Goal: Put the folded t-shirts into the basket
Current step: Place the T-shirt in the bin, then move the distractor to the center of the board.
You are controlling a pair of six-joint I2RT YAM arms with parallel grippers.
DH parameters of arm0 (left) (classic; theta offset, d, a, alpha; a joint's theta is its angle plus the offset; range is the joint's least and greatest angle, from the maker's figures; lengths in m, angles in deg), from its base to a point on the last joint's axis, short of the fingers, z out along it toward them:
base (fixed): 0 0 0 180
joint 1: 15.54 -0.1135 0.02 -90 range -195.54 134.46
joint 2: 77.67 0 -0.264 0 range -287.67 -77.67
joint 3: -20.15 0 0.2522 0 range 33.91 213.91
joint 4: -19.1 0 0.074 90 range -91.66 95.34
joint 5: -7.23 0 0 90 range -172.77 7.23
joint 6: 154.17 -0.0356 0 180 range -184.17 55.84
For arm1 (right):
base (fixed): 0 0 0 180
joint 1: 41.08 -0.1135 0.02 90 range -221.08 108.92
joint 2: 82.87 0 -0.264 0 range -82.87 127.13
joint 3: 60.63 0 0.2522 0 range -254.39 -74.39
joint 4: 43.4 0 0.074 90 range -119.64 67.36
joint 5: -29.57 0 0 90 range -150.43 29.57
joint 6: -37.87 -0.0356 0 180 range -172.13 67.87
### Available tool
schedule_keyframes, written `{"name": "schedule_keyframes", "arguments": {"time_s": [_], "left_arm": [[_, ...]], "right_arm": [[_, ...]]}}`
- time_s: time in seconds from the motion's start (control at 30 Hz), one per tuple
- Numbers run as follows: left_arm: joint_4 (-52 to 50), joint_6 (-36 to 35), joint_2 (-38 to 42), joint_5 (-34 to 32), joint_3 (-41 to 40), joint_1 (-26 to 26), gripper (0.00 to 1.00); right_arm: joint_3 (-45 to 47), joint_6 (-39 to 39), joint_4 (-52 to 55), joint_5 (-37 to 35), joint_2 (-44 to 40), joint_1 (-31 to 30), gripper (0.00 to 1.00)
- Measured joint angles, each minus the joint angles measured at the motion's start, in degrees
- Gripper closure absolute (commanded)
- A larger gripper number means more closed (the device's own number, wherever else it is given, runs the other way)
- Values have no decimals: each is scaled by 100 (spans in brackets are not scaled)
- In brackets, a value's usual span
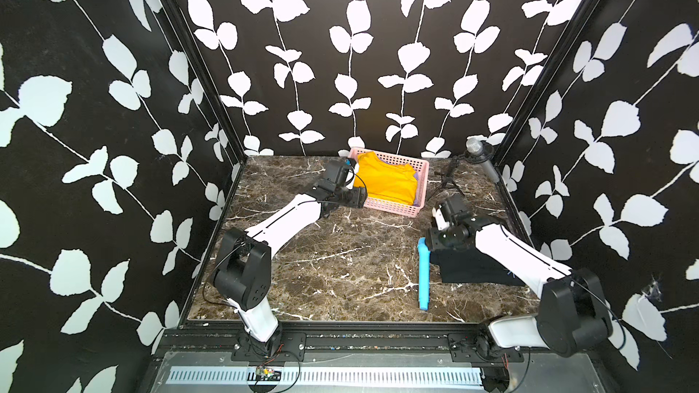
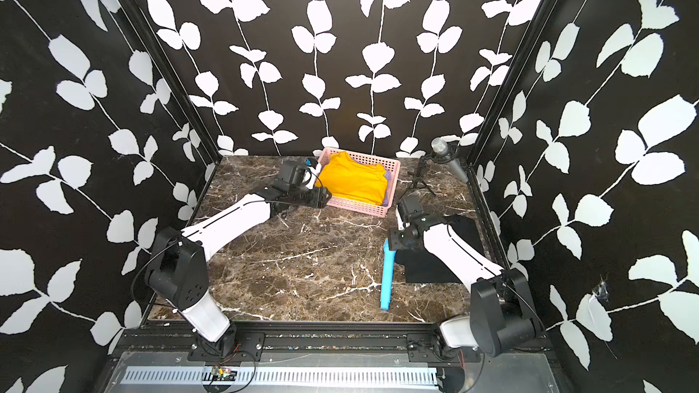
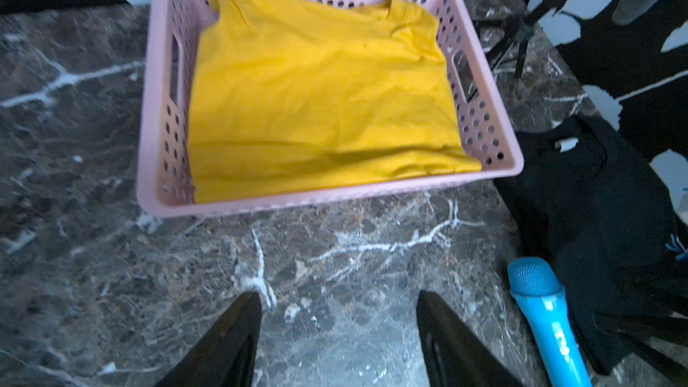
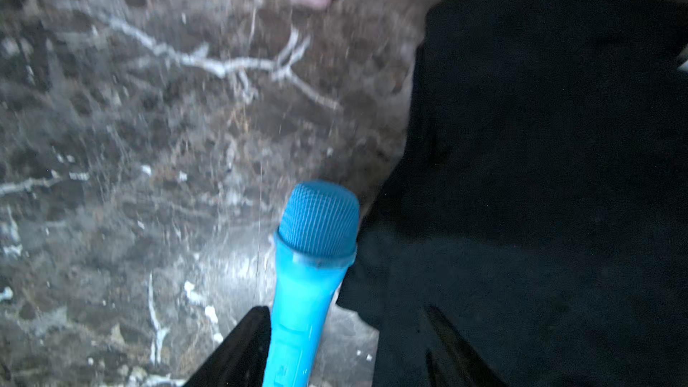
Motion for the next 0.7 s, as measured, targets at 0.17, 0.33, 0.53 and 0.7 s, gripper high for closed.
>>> {"name": "schedule_keyframes", "arguments": {"time_s": [0.17, 0.33, 0.53, 0.7], "left_arm": [[114, 98, 131, -44, -551, 2, 31], [164, 109, 278, -50, -669, -2, 31], [243, 92, 369, -192, -737, -2, 30], [243, 72, 369, -328, -743, -2, 30]], "right_arm": [[557, -393, -254, 127, 37, -459, 32], [636, -671, -662, 212, 426, -872, 32], [426, -846, -916, 177, 929, -1399, 34], [-68, -861, -1056, 129, 1329, -1727, 39]]}}
